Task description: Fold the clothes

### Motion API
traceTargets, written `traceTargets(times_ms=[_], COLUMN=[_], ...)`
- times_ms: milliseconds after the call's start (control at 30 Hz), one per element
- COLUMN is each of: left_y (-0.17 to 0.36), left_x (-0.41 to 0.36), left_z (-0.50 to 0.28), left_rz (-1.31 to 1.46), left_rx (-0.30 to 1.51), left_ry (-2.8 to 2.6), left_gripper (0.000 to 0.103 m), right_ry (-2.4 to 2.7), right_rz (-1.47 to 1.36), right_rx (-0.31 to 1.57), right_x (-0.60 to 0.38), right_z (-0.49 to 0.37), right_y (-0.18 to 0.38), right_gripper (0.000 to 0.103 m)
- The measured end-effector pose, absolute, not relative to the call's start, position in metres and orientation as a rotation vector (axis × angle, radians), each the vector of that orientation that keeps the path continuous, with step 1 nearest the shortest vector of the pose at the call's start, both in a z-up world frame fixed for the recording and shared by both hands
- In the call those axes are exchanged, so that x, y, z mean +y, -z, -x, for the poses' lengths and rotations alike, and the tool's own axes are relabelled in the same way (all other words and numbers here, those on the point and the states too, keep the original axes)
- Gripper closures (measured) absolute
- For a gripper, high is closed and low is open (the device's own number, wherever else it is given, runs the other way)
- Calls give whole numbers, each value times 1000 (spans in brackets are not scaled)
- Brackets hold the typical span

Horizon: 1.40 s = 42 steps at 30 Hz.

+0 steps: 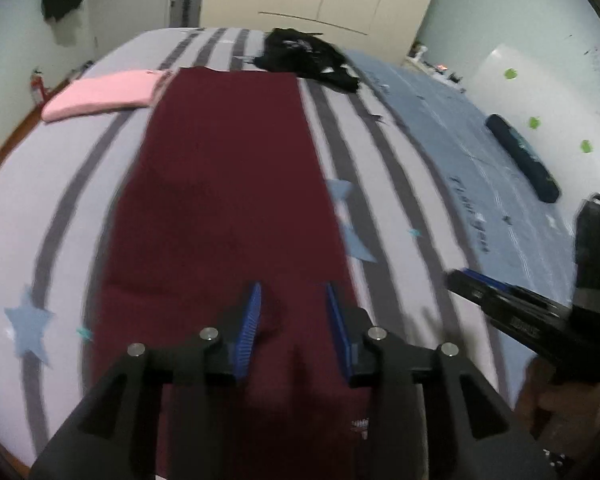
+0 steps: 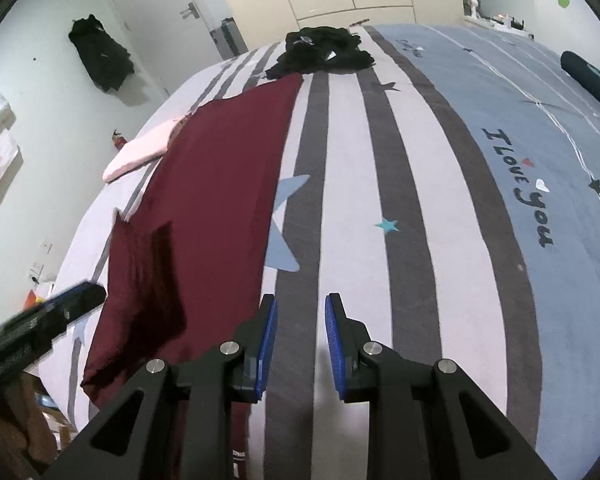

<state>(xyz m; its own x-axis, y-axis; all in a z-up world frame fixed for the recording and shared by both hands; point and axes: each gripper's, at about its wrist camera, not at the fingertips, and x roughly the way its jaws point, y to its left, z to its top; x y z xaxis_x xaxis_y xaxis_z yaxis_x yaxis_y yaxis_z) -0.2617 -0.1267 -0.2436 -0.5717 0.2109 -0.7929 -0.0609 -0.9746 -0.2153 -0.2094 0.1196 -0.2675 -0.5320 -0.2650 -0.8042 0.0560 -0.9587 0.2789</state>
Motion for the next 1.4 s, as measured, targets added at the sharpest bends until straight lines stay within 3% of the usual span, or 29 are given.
traceTargets(times_ms=[467, 1000, 1167, 1400], left_y=[300, 325, 328, 329], left_x=[-246, -263, -257, -259], left_z=[210, 188, 191, 194], left_rz=[1633, 1709, 1705, 1716], left_rx=[-234, -259, -268, -281], left_ry=[-2719, -2645, -2626, -2613], left_gripper=[69, 67, 66, 66], right_ry=[2391, 2323, 2400, 2408], right_rz=[-1411, -1491, -1484, -1439], right_rx=[-318, -238, -151, -212], right_x=[36, -13, -6, 17], right_z=[210, 233, 242, 249], right_y=[301, 338, 339, 328], right_gripper=[81, 81, 101, 99])
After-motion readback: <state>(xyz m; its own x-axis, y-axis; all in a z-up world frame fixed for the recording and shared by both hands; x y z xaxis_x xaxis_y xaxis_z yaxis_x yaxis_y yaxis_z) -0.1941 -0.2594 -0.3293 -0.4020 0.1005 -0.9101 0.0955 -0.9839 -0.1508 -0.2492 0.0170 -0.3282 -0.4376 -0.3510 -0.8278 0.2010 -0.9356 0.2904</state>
